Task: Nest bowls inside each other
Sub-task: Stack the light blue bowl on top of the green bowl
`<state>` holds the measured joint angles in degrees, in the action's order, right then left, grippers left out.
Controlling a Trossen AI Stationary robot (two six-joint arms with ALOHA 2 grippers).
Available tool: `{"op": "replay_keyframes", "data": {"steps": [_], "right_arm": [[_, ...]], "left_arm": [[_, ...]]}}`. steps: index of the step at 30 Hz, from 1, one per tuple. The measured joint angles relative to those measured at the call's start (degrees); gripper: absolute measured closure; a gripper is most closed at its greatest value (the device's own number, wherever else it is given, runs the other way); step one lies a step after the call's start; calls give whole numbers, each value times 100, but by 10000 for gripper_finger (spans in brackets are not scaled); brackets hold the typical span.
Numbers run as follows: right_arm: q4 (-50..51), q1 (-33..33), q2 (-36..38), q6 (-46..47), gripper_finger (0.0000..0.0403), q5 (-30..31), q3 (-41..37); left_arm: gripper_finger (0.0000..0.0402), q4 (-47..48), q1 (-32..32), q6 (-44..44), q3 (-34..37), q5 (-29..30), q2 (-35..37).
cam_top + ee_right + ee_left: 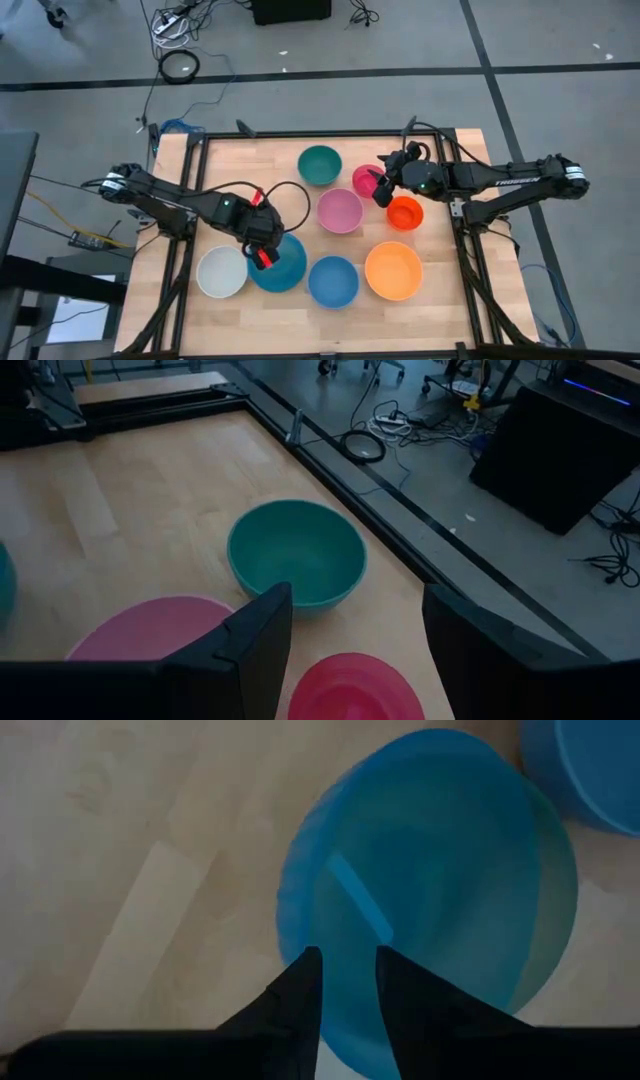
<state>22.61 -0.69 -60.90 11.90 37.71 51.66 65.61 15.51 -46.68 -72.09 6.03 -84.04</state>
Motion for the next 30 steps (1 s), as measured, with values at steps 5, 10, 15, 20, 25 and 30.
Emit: {"op": "replay_keyframes", "data": {"steps": [5,10,15,20,25,30], "right_arm": [[-1,-2,0,2,191,-13,0],[0,0,0,2,191,-45,0],[-20,-2,0,3,191,-44,0],[-30,0,0,13,191,-44,0],[-35,-2,0,13,191,-44,0],[-35,0,0,11,191,-42,0]], "left_arm": [[296,-381,0,-16,416,-131,-8],[296,-627,-2,-157,786,-468,-13],[296,-547,0,-81,442,-810,-12],[296,-371,1,354,-121,-114,-8],[296,-279,-116,451,-59,522,-1],[296,-363,-205,413,348,611,-4]]}}
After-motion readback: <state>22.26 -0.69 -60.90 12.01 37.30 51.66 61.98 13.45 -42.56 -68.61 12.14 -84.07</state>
